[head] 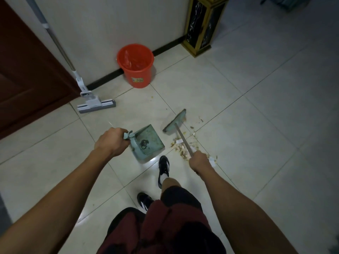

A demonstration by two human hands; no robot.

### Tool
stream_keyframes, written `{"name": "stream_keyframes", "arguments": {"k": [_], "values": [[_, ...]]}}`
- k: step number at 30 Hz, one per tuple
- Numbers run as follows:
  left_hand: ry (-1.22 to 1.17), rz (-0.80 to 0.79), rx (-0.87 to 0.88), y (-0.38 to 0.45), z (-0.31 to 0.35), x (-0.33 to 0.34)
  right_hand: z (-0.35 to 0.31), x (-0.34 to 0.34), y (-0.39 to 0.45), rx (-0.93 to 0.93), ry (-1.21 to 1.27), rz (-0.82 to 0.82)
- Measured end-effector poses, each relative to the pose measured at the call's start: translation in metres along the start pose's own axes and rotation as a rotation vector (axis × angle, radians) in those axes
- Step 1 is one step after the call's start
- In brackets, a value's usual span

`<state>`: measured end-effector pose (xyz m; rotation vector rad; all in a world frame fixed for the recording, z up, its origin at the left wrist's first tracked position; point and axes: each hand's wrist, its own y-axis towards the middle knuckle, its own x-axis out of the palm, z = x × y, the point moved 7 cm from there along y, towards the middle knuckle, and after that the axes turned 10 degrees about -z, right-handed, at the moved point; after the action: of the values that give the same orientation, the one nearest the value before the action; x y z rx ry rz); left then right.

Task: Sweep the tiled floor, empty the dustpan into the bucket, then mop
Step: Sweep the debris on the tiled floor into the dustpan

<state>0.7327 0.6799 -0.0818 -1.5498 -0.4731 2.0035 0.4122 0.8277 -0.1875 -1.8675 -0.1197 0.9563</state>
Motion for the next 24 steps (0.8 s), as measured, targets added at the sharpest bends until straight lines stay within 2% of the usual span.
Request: {"name": "stream_keyframes", "arguments": {"k": [8,18,24], "values": [[-0.043,-0.006,-0.063,0.032,-0.022,-0.025,-0.064,-0.02,0.048,-0.085,-0.058,-0.008],[-0.069,-0.056,-0.166,0.126,-0.041,-0.078,-0.193,-0.074,0.155,-0.235,-0.123,-0.036],[-0.096,-0.066,-0.204,0.177,-0.043,-0.104,-0.263,-0.108,0.21,-0.251,-0.165,-0.061]]}}
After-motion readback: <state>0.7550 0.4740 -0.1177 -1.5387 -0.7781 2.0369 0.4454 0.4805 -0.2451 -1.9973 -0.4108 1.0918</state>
